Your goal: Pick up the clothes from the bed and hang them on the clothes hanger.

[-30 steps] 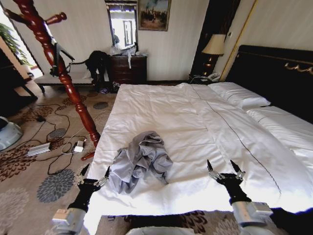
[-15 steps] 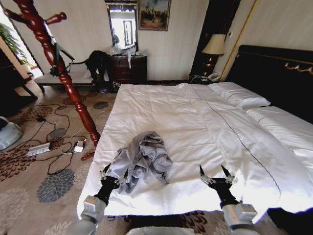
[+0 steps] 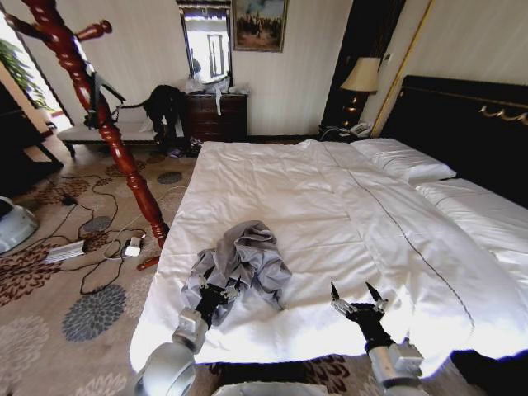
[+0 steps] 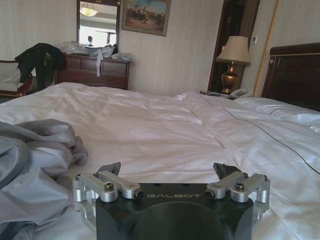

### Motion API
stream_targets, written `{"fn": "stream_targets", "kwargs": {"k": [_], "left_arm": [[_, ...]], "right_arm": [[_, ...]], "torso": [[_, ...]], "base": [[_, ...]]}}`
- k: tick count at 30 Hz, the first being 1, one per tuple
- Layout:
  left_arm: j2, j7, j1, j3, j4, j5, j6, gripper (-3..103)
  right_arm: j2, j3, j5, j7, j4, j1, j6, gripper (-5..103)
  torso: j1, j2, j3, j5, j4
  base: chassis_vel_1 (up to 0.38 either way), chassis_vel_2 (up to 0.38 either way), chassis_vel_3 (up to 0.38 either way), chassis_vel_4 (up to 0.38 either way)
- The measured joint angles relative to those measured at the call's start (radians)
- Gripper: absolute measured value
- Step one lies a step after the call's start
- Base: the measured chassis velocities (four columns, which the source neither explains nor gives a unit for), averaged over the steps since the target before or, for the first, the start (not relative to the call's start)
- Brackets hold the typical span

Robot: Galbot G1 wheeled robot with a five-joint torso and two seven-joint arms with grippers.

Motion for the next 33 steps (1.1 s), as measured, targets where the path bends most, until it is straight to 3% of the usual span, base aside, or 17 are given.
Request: {"fn": "stream_targets", "kwargs": {"k": [7,21,25,33], "left_arm": [[-0.011,-0.023,-0.053,0.033,0.073,0.092,0.047,99],[-0.036,-0.021,-0.153,0.086,0.129,0.119,0.077,97],[-0.034,-0.017,-0.164,0.092,0.141,0.129,0.087,89],[-0.032,-0.015,-0.195,0.100,0.166,0.128,0.127,58]], "right_arm": [[0.008,-0.013,-0.004,0.001,-0.028,0.005,0.002,100],[0.032,-0.045,-0.027,0.002,-0.039,0.002,0.013,100],[0.033,-0.049,-0.028,0.002,-0.039,0.001,0.014,100],[0.038,-0.056,-0.028,0.004,-0.043,0.003,0.015,100]], "torso": [[0.000,0.000,0.000,0.0002,0.0004],[0.000,0.000,0.000,0.0002,0.0001],[0.000,0.000,0.000,0.0002,0.0004],[0.000,0.000,0.000,0.0002,0.0002]], "base": [[0.000,0.000,0.000,0.000],[0.000,0.000,0.000,0.000],[0.000,0.000,0.000,0.000],[0.000,0.000,0.000,0.000]]}}
